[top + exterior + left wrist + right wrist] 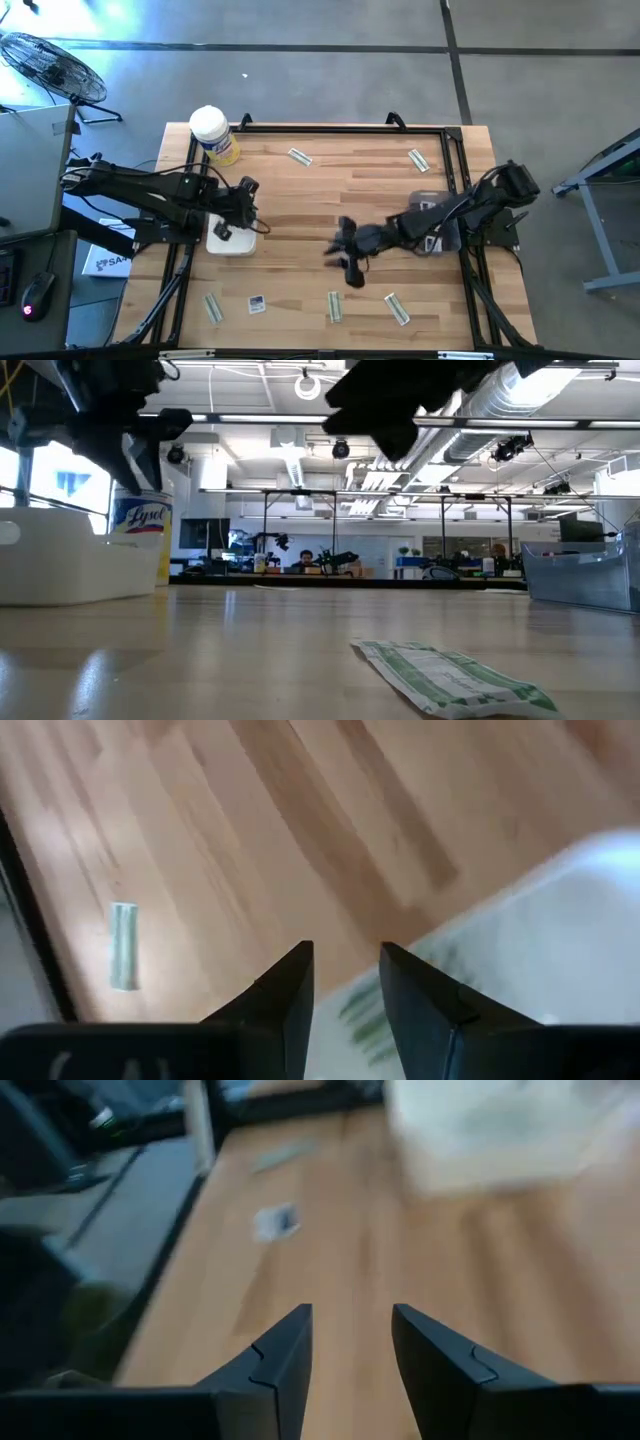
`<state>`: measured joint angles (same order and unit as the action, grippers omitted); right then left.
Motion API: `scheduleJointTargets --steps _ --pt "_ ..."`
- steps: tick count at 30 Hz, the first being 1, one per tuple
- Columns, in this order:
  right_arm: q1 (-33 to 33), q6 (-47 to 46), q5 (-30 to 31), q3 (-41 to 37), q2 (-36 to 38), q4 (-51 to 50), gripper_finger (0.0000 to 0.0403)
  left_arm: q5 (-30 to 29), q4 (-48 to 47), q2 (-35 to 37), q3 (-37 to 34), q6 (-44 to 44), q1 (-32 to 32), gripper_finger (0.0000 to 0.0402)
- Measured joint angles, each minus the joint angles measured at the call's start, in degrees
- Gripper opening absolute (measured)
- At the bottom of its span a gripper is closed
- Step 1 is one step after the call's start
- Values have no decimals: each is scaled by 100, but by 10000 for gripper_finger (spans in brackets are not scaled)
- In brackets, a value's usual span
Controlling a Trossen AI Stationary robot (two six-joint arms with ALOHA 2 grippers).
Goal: Pick & Place First Aid Supplies
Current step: Put the green bandage into the white bin
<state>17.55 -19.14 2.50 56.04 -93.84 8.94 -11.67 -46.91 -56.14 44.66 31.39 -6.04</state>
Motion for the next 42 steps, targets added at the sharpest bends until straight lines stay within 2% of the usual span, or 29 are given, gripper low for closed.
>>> scheduleJointTargets --steps 3,6,13,22,36,42 --pt "304 -505 -74 149 -336 -110 133 42 405 -4 0 -817 2 113" --pt "617 -635 -63 347 -656 -121 133 67 787 -27 -2 -1308 4 113" --pt "1104 -585 674 574 -1339 -109 133 379 1477 -33 -4 -2324 4 113" --pt "1252 -637 1218 576 -1980 -27 133 383 1889 -33 -7 -3703 2 113" --pt "1252 -443 1433 589 -2327 -136 133 321 2175 -33 -11 -3915 2 113" --pt "1240 -313 2008 590 -2346 -286 114 322 2893 -33 -197 -3786 2 113"
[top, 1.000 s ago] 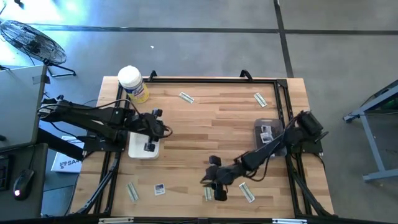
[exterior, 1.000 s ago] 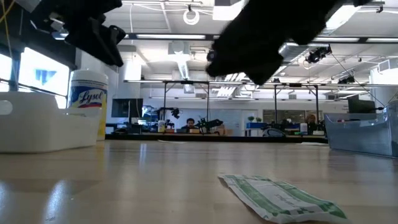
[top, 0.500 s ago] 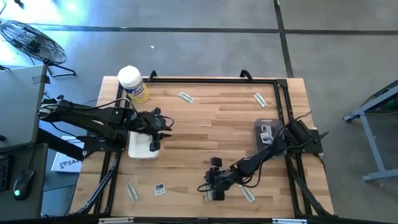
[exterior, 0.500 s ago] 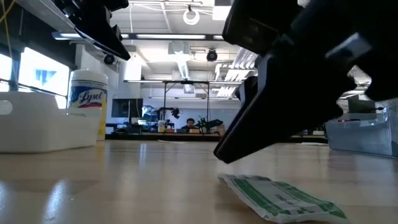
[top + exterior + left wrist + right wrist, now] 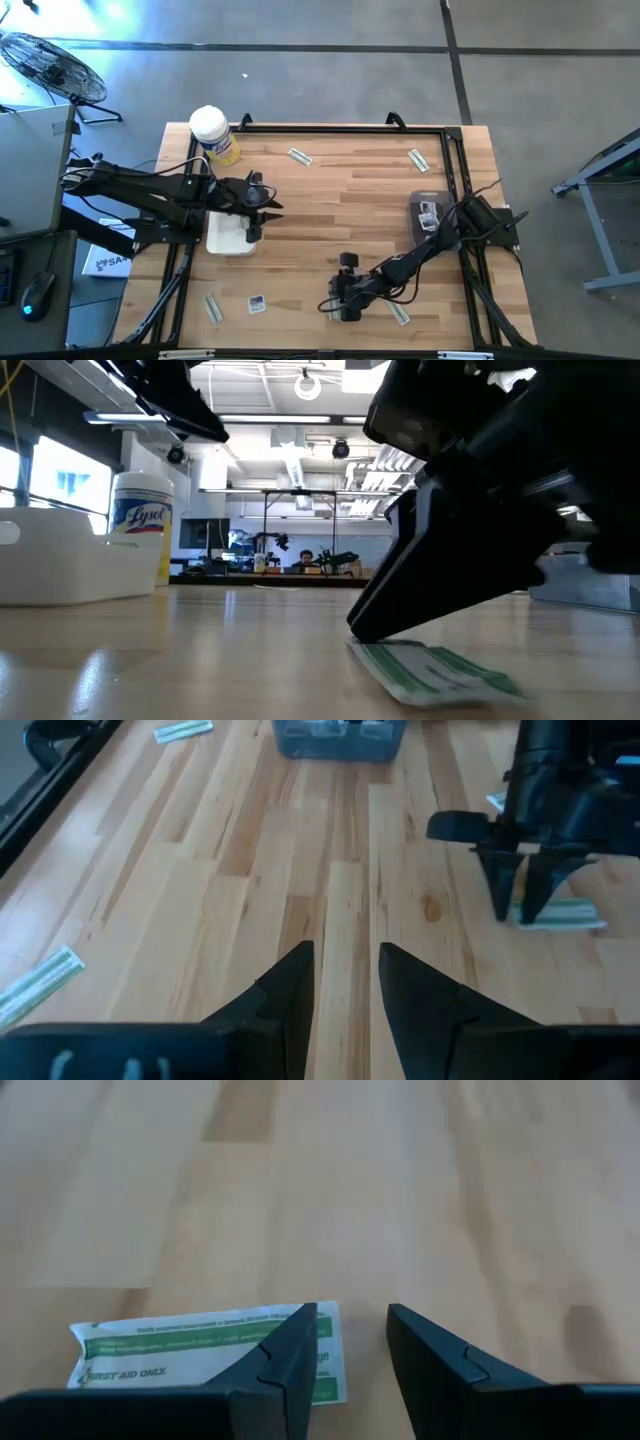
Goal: Pick & Place First Aid Supplies
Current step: Put the green bandage into the white bin
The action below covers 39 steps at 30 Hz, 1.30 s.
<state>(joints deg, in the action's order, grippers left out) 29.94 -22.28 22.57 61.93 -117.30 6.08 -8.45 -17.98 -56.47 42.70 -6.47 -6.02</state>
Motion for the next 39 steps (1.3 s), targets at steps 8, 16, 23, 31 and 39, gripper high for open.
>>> scheduleJointTargets --steps 8,16,23,31,39 --pt "-265 -302 -309 -2 2 -50 64 -4 656 34 -518 -140 0 113" --pt "-447 -140 -385 -3 11 -195 23 -4 1205 37 -885 -186 0 113" --pt "-568 -76 -345 -23 111 -185 4 -26 1574 37 -885 -272 -3 113" --pt "-604 128 112 -31 536 -281 1 -236 1855 9 -885 -103 -352 113" --pt "-613 453 407 -26 908 -239 1 -184 1928 -445 -886 -119 -494 113"
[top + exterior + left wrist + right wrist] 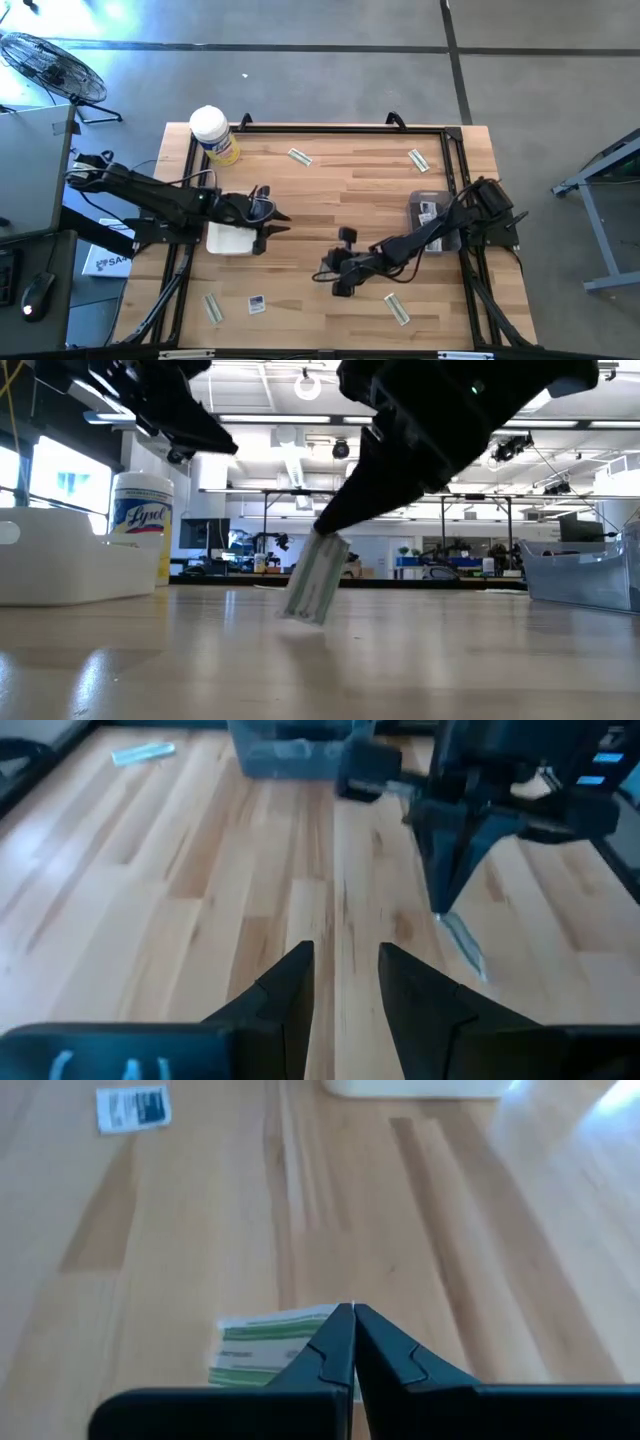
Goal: Pick & Place First Aid Supplies
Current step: Put the green bandage into the white bin
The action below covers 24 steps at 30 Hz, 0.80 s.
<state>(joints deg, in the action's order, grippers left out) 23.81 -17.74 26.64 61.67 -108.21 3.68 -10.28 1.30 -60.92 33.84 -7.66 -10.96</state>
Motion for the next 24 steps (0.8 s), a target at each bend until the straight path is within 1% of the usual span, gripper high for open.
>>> scheduleJointTargets --steps 10,13,19,21,24 --pt "2 188 106 0 279 69 1 249 1030 -912 3 133 6 115" --pt "2 288 115 0 376 85 1 249 1247 -1041 2 136 6 134" --pt "2 521 142 4 525 206 1 328 1419 -1067 3 186 6 191" --pt "5 610 191 7 525 229 1 510 1467 -1069 3 195 6 202" --pt "-5 645 239 7 525 260 1 681 1685 -1146 6 184 6 207"
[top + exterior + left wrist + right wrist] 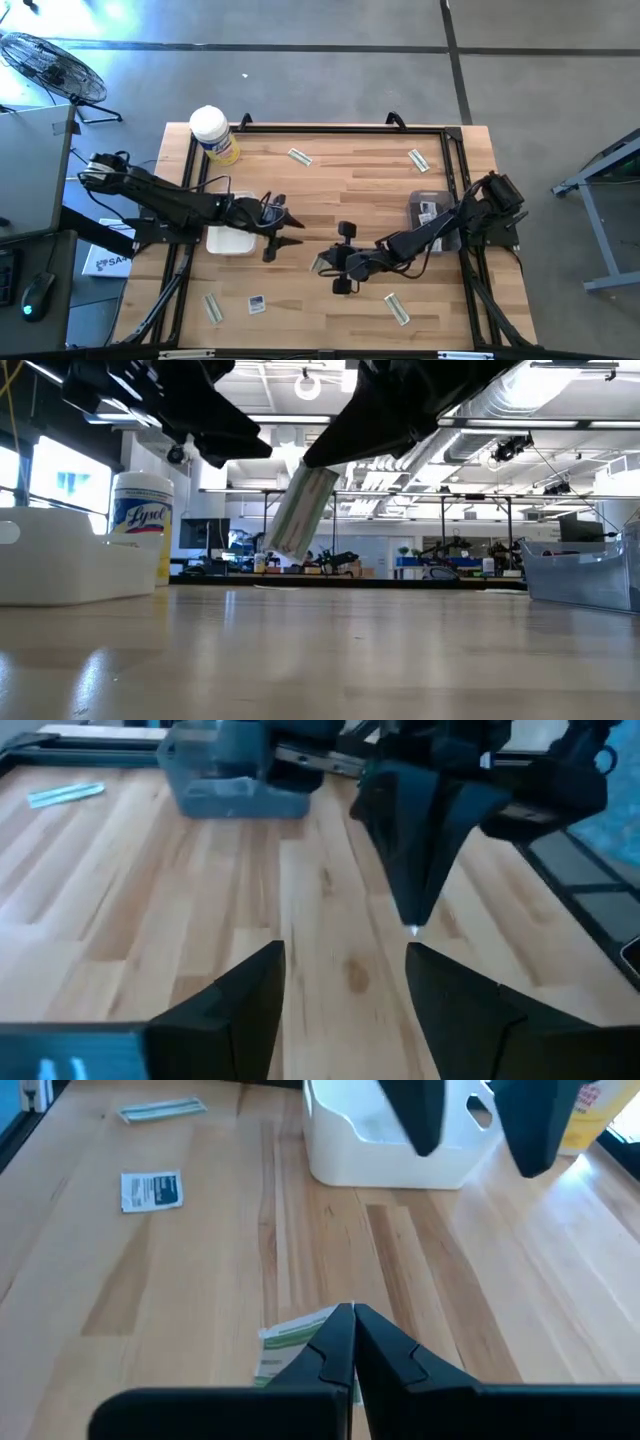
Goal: Pick & Place First Aid Supplies
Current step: Put the green bandage into the white bin
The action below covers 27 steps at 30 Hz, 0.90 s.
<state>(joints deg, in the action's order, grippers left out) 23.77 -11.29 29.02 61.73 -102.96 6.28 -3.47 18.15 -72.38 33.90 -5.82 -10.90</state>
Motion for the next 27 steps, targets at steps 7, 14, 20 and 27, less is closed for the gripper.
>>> scheduleJointTargets --steps 7,14,20,27 --pt "-15 120 -1 0 0 109 1 -16 475 -529 -1 64 1 207" --pt "-17 129 -25 0 0 140 1 -38 660 -713 -1 295 1 207" --pt "-17 211 -35 3 0 363 1 28 865 -708 -1 430 1 207" --pt "-43 288 -2 4 0 387 1 347 873 -706 -1 380 1 207"
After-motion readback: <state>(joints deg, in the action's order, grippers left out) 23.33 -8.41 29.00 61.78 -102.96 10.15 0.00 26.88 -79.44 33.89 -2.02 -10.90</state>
